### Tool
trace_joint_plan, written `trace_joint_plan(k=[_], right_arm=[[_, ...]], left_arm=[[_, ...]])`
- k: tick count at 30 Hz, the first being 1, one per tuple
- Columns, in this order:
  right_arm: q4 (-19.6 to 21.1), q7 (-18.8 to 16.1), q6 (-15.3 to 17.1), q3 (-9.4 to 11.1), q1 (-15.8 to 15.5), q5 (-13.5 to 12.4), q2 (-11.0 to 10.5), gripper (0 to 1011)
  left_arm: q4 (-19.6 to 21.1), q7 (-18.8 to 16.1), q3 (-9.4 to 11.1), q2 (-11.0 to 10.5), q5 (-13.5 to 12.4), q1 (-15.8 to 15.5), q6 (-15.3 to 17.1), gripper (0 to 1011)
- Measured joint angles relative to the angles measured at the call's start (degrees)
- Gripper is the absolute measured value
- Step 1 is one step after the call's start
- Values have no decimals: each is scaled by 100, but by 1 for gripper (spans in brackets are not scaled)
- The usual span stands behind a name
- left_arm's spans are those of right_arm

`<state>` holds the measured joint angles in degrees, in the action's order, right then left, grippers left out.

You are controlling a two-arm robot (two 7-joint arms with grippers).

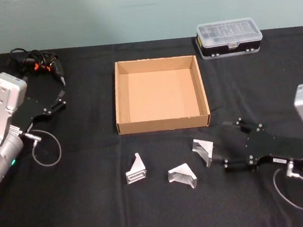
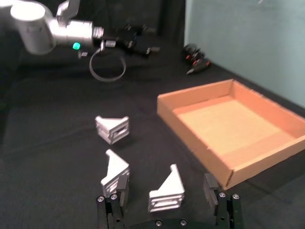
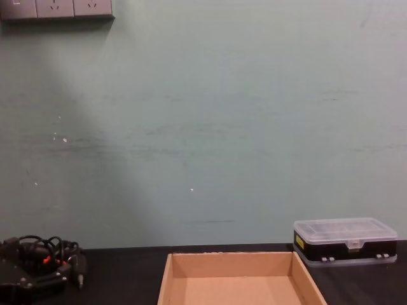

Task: Use one hand to pick up the angle iron from the table and place it into the box.

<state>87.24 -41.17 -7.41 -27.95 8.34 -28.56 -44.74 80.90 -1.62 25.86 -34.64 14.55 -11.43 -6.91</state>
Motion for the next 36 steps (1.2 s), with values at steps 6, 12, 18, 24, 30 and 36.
trace_joint_plan(k=[6,12,18,24,30,36], right_arm=[[-199,-125,160,-150,187,291,167,1000],[-418,-134,216,-227,335,501,352,1000],[-588,-149,245,-288,451,619,506,1000],[-784,-149,283,-349,561,741,651,1000],[-927,-151,347,-400,634,810,762,1000],[-989,-132,356,-445,683,906,824,1000]], left_arm=[[0,0,0,0,0,0,0,1011],[0,0,0,0,0,0,0,1011],[0,0,0,0,0,0,0,1011],[0,0,0,0,0,0,0,1011],[0,0,0,0,0,0,0,1011],[0,0,0,0,0,0,0,1011]])
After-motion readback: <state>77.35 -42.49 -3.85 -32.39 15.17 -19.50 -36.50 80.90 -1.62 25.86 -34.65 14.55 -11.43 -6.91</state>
